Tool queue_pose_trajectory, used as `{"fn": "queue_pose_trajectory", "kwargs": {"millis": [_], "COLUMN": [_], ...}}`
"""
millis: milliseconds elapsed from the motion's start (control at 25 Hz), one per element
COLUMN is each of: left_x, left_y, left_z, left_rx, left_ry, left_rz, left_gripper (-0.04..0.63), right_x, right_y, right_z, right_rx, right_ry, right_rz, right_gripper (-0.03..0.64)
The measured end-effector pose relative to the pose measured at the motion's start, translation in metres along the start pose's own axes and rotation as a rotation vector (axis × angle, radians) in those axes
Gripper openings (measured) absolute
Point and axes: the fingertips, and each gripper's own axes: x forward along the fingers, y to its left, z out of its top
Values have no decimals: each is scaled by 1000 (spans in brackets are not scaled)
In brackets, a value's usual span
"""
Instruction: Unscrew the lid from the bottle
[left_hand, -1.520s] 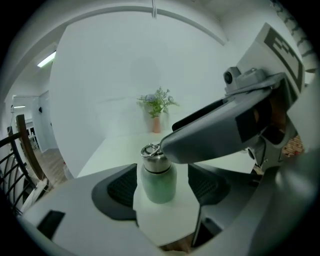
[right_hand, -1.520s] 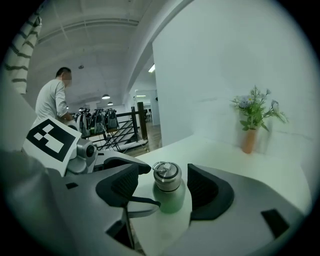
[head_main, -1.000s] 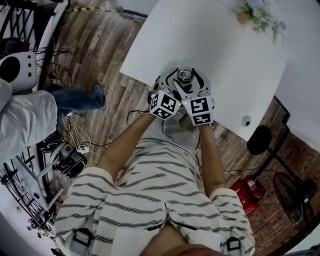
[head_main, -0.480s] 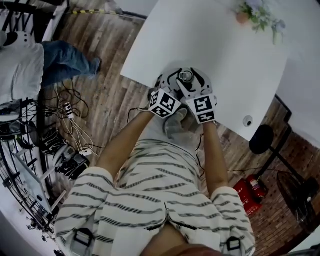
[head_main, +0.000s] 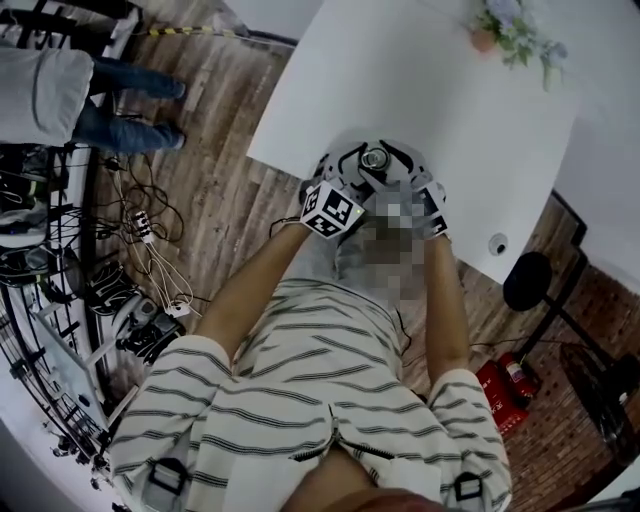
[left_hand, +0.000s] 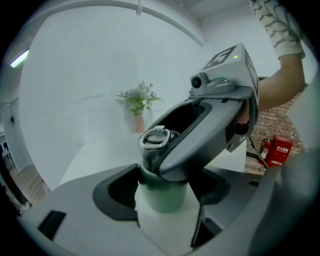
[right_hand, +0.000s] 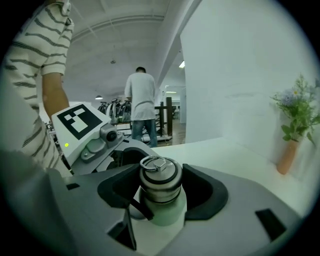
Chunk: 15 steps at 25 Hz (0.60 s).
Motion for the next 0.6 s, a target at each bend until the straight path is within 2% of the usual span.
{"fn": "queue_pose_trajectory", "kwargs": {"millis": [120, 240, 360, 480, 600], "left_x": [2, 0, 0, 1, 0], "left_y": [-1, -2, -2, -1, -1], "left_z": [1, -1, -2, -2, 0], "left_rx": [10, 16, 13, 14, 15], "left_ry": [-4, -5, -5, -5, -6], "left_rz": [-4, -11, -15, -15, -15], "left_gripper": [311, 311, 311, 311, 311], "right_x": [-1, -1, -2, -2, -2], "right_y": [3, 11, 15, 14, 15], "right_z": [-2, -5, -9, -9, -7], "right_rx": [-102, -223, -305, -334, -343], "right_ry": [30, 105, 172, 200, 202], "right_rz": [164, 342, 478, 545, 564], "right_gripper": [270, 270, 272, 272, 272]}}
